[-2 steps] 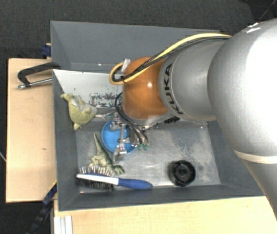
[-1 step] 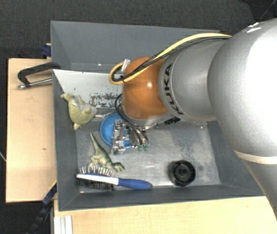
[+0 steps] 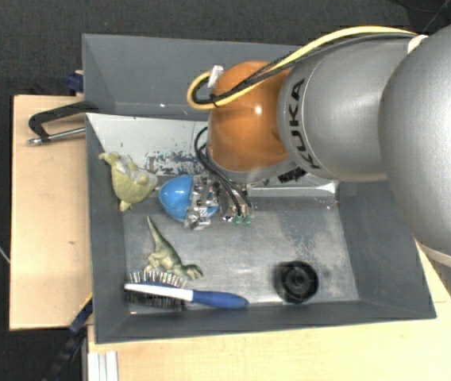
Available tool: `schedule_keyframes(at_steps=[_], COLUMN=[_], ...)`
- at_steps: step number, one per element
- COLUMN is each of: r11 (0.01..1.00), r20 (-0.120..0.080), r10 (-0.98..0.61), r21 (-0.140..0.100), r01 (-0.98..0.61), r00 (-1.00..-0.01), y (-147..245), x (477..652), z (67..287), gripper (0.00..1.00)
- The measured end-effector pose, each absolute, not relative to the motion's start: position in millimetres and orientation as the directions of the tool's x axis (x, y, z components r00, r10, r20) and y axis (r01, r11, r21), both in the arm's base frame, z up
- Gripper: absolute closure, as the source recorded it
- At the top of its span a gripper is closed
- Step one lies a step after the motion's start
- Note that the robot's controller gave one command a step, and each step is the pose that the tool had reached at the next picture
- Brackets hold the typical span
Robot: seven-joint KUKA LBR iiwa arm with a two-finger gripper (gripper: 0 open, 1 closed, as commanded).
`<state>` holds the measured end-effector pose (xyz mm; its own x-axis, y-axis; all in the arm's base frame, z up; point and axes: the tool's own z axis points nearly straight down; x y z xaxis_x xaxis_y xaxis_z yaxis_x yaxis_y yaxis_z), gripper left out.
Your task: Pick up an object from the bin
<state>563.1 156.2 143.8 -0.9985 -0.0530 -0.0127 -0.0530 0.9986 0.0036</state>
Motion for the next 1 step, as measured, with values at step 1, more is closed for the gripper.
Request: schedule_keyframes(at_steps=[1], r11=[0.999], r20=[-0.012], r10=[-0.053], r21=[0.004], r01=[-0.053], r00=[-0.999], y=[157.1], x=[565.5], z=[198.9], gripper=[1.00])
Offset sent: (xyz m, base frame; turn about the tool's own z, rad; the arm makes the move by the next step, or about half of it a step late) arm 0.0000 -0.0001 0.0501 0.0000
